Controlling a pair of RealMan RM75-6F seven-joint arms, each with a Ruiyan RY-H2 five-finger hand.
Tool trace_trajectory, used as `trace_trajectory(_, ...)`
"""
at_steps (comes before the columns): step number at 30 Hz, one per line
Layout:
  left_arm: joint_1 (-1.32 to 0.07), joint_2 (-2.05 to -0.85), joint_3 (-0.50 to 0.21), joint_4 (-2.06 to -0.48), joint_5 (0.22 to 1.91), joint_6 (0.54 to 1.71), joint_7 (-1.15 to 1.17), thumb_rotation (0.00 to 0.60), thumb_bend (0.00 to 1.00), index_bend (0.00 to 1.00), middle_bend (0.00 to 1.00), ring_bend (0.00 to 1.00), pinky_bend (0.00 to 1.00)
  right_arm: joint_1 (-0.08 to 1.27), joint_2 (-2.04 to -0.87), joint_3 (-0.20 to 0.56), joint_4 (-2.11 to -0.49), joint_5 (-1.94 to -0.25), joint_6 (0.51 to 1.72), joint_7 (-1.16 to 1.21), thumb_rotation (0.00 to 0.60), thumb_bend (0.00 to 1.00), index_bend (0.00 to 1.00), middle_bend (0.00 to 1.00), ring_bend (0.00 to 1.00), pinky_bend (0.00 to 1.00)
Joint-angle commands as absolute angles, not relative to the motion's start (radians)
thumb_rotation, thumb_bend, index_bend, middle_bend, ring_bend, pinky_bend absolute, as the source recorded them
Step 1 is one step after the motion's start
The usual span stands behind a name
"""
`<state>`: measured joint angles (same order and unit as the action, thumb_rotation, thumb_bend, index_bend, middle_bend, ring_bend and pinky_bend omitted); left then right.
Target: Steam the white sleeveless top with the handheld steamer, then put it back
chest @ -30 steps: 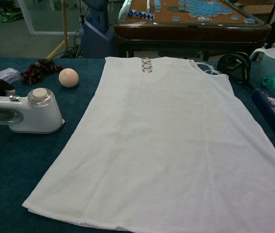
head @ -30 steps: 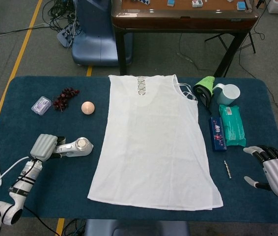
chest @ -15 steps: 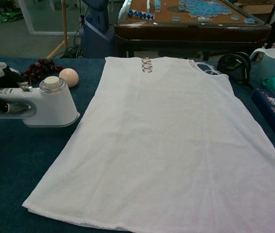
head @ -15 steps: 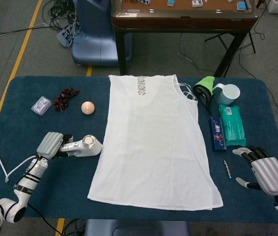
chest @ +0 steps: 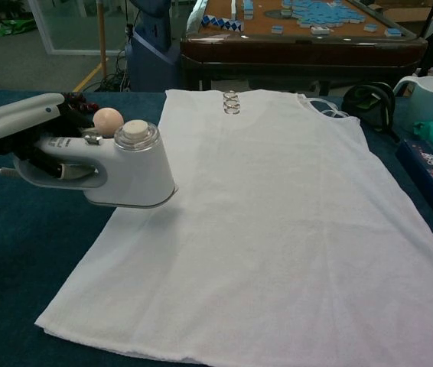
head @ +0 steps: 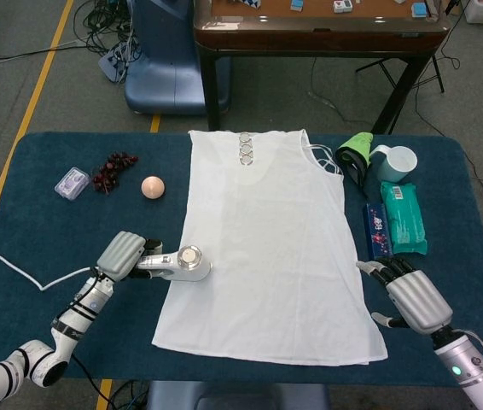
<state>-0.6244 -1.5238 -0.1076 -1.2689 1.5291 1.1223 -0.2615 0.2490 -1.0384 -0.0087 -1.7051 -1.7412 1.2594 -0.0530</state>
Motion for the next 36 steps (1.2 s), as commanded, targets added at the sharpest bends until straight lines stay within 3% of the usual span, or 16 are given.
trace_trajectory(1, -0.640, -1.545, -0.106, -1.274, 1.537, 1.116, -0.237, 0.600, 0.24, 0.80, 0.96, 0.80, 0.71, 0.287, -1.098, -0.019, -1.671, -1.770, 1.215, -0.064, 0.600, 0.14, 0.00, 0.17, 0.11, 0.16)
trace_trajectory(4, -0.655, -1.567, -0.108, -1.269, 1.533, 1.101, -0.229, 0.600, 0.24, 0.80, 0.96, 0.80, 0.71, 0.324, -1.140, -0.033, -1.651, -1.777, 1.152, -0.052, 0.600, 0.15, 0.00, 0.09, 0.02, 0.05)
trace_trajectory(7, -0.672, -1.591, -0.111, -1.252, 1.532, 1.088, -0.220, 0.600, 0.24, 0.80, 0.96, 0.80, 0.71, 0.357, -1.168, -0.044, -1.646, -1.772, 1.092, -0.054, 0.570, 0.15, 0.00, 0.05, 0.00, 0.00)
trace_trajectory(11, -0.692, -1.621, -0.119, -1.223, 1.526, 1.075, -0.215, 0.600, 0.24, 0.80, 0.96, 0.80, 0.71, 0.383, -1.196, -0.056, -1.645, -1.763, 1.042, -0.077, 0.491, 0.15, 0.00, 0.04, 0.00, 0.00)
trace_trajectory(28, -0.752, -1.692, -0.139, -1.152, 1.476, 1.004, -0.208, 0.600, 0.24, 0.80, 0.96, 0.80, 0.71, 0.452, -1.276, -0.089, -1.630, -1.684, 0.911, -0.080, 0.483, 0.16, 0.00, 0.04, 0.00, 0.00)
trace_trajectory(36, -0.768, -1.706, -0.147, -1.146, 1.463, 0.995, -0.202, 0.600, 0.24, 0.80, 0.96, 0.80, 0.71, 0.486, -1.297, -0.104, -1.619, -1.673, 0.872, -0.045, 0.483, 0.35, 0.00, 0.04, 0.00, 0.00)
